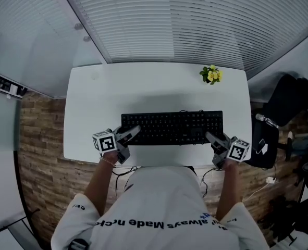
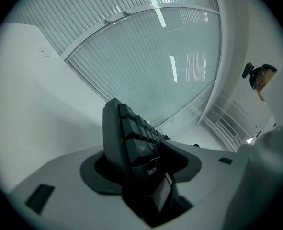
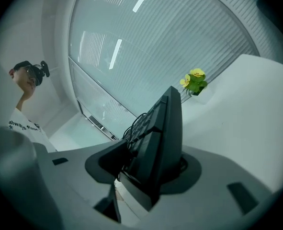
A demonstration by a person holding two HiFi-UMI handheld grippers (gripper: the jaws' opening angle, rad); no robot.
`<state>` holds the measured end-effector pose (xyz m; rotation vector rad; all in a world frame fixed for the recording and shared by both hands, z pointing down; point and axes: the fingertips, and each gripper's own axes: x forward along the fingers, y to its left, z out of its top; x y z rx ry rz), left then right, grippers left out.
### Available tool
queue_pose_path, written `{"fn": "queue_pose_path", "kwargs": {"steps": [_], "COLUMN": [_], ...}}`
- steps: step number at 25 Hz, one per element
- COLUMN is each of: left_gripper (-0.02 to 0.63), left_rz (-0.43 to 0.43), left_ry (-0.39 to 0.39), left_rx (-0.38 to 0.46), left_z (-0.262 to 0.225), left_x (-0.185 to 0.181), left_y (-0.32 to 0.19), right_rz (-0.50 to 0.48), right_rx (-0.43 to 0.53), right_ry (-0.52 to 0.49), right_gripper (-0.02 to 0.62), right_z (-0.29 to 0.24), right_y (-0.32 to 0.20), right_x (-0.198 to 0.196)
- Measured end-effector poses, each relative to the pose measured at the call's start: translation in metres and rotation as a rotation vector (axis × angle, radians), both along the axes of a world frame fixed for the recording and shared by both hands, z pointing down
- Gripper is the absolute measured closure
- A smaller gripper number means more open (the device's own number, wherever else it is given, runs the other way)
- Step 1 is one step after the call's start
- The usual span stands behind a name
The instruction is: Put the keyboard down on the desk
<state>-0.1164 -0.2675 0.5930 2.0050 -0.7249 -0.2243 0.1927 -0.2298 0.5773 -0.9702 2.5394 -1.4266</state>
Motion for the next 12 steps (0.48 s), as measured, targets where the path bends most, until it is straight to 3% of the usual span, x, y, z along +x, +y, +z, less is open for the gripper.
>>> {"fn": "queue_pose_path", "kwargs": {"steps": [12], "left_gripper": [0.319], "left_rz": [-0.071], "left_ry": [-0.118], "left_rx": [-0.009], "left_z": [0.03], "left_x": [0.004], "left_y": [-0.01], "right_rz": [0.096], "right_rx": [-0.07], "right_ry": [0.03], "right_gripper": [0.343], "right_z": [0.045], "right_y": [-0.001], "right_x": [0.01]}}
